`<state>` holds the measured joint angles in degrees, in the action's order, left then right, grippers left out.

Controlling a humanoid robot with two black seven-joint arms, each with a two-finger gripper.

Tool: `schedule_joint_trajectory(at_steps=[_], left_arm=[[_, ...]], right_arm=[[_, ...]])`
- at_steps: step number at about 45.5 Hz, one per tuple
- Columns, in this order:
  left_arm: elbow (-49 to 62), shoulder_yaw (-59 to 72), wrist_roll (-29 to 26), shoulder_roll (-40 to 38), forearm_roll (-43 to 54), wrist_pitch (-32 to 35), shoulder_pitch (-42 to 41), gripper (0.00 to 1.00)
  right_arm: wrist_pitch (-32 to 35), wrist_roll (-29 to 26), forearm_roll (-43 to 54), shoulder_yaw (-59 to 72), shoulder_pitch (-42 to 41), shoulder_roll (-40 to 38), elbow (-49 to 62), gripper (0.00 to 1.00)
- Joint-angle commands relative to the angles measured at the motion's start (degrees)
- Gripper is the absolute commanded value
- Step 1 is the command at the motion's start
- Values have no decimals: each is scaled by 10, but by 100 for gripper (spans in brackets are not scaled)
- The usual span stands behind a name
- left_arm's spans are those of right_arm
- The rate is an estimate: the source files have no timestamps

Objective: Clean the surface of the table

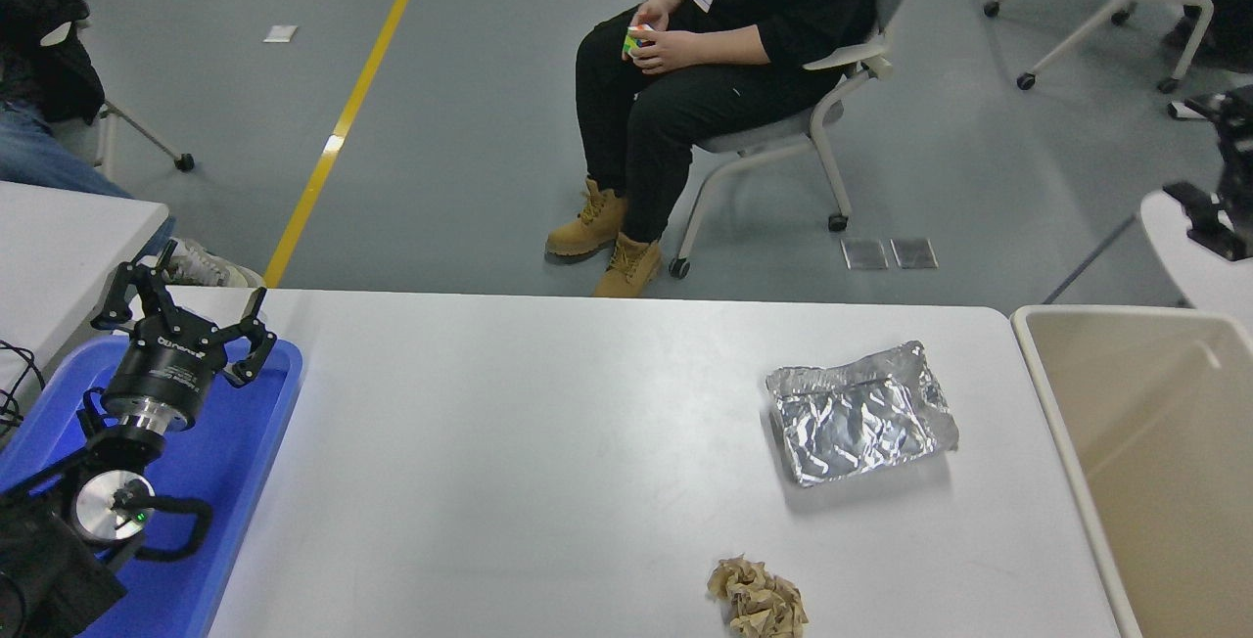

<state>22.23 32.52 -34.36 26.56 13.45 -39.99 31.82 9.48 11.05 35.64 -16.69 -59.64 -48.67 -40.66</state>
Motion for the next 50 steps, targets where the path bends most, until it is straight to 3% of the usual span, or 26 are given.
schedule_joint_trajectory(at_steps=[1, 11, 16, 34, 50], left_arm=[[0, 0, 0, 0, 0, 0, 0, 100], [0, 0, 0, 0, 0, 0, 0, 100], [0, 0, 0, 0, 0, 0, 0, 100], [0, 0, 0, 0, 0, 0, 0, 100], [0, 0, 0, 0, 0, 0, 0, 100]], right_arm=[[1, 35, 223, 105, -72, 12, 0, 99], [1, 128, 266, 178, -84, 23, -33, 99], [1, 146, 266, 223, -91, 30, -51, 99], [-10, 151, 272, 294, -33, 103, -38, 98], [-46, 150, 270, 294, 51, 191, 72, 98]])
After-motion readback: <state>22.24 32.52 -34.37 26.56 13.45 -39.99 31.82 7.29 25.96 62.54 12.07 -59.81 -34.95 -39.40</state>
